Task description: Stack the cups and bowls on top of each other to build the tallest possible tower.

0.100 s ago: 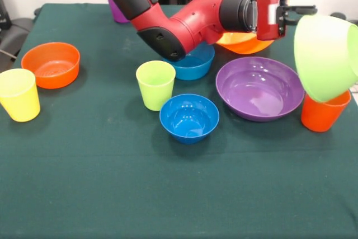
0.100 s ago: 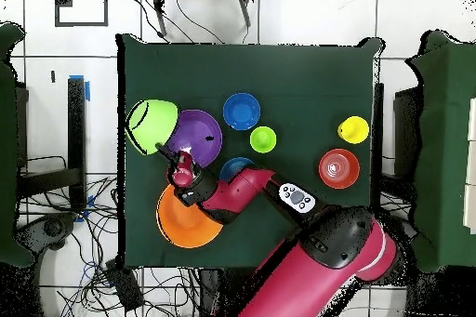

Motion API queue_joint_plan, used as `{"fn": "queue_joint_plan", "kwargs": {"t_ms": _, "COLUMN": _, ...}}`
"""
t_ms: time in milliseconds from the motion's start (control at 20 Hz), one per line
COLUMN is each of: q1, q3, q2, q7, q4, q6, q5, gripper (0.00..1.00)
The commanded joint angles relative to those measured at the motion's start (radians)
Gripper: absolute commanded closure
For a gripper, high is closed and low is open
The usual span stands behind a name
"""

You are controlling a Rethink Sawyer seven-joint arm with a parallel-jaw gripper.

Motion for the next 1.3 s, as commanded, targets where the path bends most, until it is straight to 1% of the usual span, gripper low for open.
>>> {"fn": "queue_joint_plan", "kwargs": {"t_ms": 50, "q1": 0.033, "q3": -0.100, "q2": 0.061, "q7": 0.255, "q4": -0.195, "q6": 0.027, "q5": -0.112, "gripper": 0.00}}
{"fn": "queue_joint_plan", "kwargs": {"t_ms": 300, "q1": 0.031, "q3": -0.101, "q2": 0.057, "q7": 0.256, "q4": -0.199, "q6": 0.025, "q5": -0.119, "gripper": 0.00}}
{"fn": "queue_joint_plan", "kwargs": {"t_ms": 950, "q1": 0.029, "q3": -0.102, "q2": 0.060, "q7": 0.250, "q4": -0.188, "q6": 0.027, "q5": -0.106, "gripper": 0.00}}
{"fn": "queue_joint_plan", "kwargs": {"t_ms": 1200, "q1": 0.032, "q3": -0.138, "q2": 0.030, "q7": 0.202, "q4": -0.146, "q6": 0.095, "q5": -0.072, "gripper": 0.00}}
{"fn": "queue_joint_plan", "kwargs": {"t_ms": 1300, "q1": 0.039, "q3": -0.166, "q2": 0.006, "q7": 0.180, "q4": -0.123, "q6": 0.142, "q5": -0.056, "gripper": 0.00}}
